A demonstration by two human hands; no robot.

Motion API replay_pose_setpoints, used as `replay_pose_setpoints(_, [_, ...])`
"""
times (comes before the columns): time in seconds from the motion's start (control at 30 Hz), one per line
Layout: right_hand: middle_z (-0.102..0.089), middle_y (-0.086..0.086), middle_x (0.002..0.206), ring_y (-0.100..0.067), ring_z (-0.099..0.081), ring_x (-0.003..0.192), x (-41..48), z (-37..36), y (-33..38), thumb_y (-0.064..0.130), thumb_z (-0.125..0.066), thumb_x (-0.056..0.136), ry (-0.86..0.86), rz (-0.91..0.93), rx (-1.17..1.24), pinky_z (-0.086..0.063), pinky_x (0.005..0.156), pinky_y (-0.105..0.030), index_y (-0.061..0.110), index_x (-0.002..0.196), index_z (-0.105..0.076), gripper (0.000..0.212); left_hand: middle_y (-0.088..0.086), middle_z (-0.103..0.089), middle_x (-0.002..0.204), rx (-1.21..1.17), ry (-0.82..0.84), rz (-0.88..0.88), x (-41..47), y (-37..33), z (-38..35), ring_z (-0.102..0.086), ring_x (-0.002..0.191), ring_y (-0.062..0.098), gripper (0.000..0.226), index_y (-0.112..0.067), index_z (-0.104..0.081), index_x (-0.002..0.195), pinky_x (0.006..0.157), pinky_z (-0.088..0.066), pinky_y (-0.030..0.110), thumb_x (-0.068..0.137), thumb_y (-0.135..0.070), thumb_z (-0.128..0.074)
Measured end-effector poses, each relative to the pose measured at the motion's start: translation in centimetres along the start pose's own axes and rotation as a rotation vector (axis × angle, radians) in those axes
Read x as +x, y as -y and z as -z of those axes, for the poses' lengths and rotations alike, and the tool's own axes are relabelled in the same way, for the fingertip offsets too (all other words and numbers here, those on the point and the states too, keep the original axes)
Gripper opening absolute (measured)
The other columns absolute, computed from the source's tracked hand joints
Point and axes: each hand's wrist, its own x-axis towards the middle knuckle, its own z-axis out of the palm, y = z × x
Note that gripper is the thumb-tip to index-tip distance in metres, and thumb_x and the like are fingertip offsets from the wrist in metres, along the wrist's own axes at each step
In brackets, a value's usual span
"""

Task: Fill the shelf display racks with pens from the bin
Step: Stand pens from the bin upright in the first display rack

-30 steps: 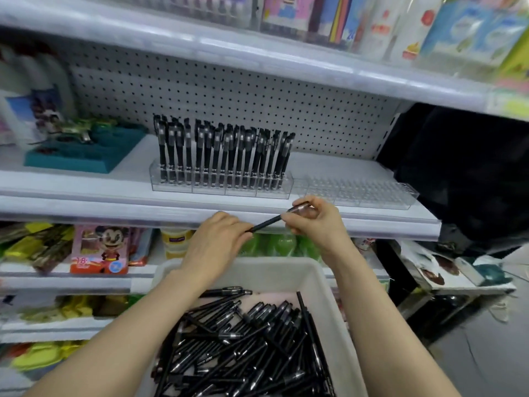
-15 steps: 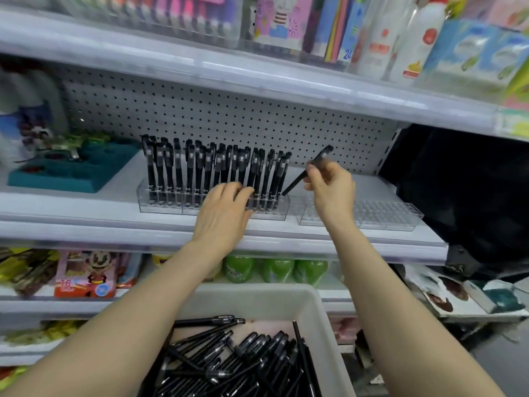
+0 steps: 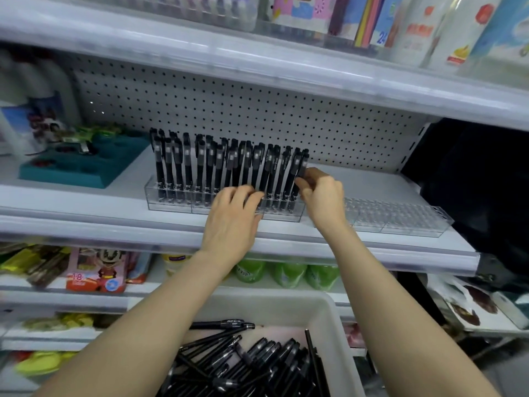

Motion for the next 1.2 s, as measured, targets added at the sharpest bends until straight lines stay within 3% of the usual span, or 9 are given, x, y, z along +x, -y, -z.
replay_pose_setpoints(0.17, [-0.07,-0.016,0.08,-0.034,-0.066,0.075,-0.2,-0.1,0.0,0.023,-0.061,0.095,-0.028,-0.052,0.023,-0.055,0.073,-0.041,0.009,0.102,-0.073,0.019,0.009,-0.055,0.126,-0.005,-0.009,-0.005,-0.1,0.0,-0.1,-0.047,0.112,0.031,0.042,-0.011,-0.057,0.129,0.097,-0.044,0.044,0.09,-0.024,-0.063])
replay_pose_setpoints(0.43, [-0.071,-0.016,0.082,-0.03,-0.065,0.077,-0.9,0.1,0.7,0.022,-0.064,0.094,-0.013,-0.137,0.001,-0.051,0.068,-0.034,0.006,0.097,-0.074,0.019,0.008,-0.05,0.134,-0.035,0.063,-0.014,-0.1,0.0,0.9,-0.042,0.123,0.03,0.048,-0.013,-0.051,0.137,0.104,-0.042,0.044,0.092,-0.025,-0.062])
replay_pose_setpoints(0.57, [-0.073,-0.014,0.094,-0.029,-0.066,0.09,-2.6,0.8,1.4,0.016,-0.063,0.093,-0.045,-0.114,-0.011,-0.052,0.082,-0.036,0.004,0.114,-0.069,0.025,0.002,-0.044,0.14,-0.124,0.063,-0.005,-1.7,0.2,2.6,-0.034,0.134,0.022,0.05,-0.015,-0.046,0.142,0.112,-0.033,0.038,0.094,-0.02,-0.058])
replay_pose_setpoints(0.67, [-0.073,-0.007,0.099,-0.02,-0.065,0.092,-5.6,1.2,1.8,0.016,-0.061,0.095,-0.104,-0.071,0.034,-0.052,0.087,-0.031,0.006,0.117,-0.068,0.025,0.002,-0.05,0.132,-0.192,0.061,0.04,-4.7,0.4,3.6,-0.041,0.125,0.02,0.04,-0.017,-0.053,0.135,0.098,-0.044,0.038,0.095,-0.021,-0.055])
replay_pose_setpoints(0.8, [-0.072,0.003,0.088,-0.01,-0.064,0.08,-12.1,-0.2,1.9,0.016,-0.064,0.092,-0.089,0.002,0.087,-0.049,0.08,-0.023,0.014,0.099,-0.072,0.011,0.002,-0.058,0.111,-0.214,0.109,0.042,-10.4,1.2,2.6,-0.05,0.104,0.022,0.025,-0.015,-0.066,0.117,0.083,-0.048,0.038,0.094,-0.021,-0.058])
replay_pose_setpoints(0.9, [-0.07,0.008,0.085,-0.006,-0.062,0.076,-17.5,-2.4,1.0,0.016,-0.066,0.09,0.015,0.049,0.093,-0.047,0.075,-0.015,0.016,0.095,-0.073,0.008,0.005,-0.06,0.105,-0.15,0.162,0.08,-14.5,1.8,1.1,-0.053,0.096,0.027,0.023,-0.015,-0.067,0.113,0.08,-0.047,0.039,0.091,-0.019,-0.061])
replay_pose_setpoints(1.07, [-0.074,0.005,0.088,-0.015,-0.067,0.081,-22.1,-6.1,-2.5,0.022,-0.067,0.089,0.404,0.04,-0.036,-0.053,0.08,-0.035,0.021,0.093,-0.074,0.008,0.004,-0.065,0.101,-0.031,0.192,0.052,-15.8,2.3,-0.5,-0.055,0.091,0.029,0.027,-0.019,-0.064,0.118,0.082,-0.041,0.039,0.092,-0.021,-0.06])
replay_pose_setpoints(1.2, [-0.075,0.001,0.1,-0.02,-0.067,0.092,-22.0,-6.3,-3.2,0.025,-0.066,0.089,0.548,0.116,-0.178,-0.051,0.084,-0.035,0.024,0.104,-0.073,0.016,0.005,-0.064,0.099,-0.025,0.175,0.061,-15.7,2.0,-0.9,-0.053,0.088,0.03,0.025,-0.019,-0.063,0.118,0.08,-0.036,0.04,0.095,-0.021,-0.053])
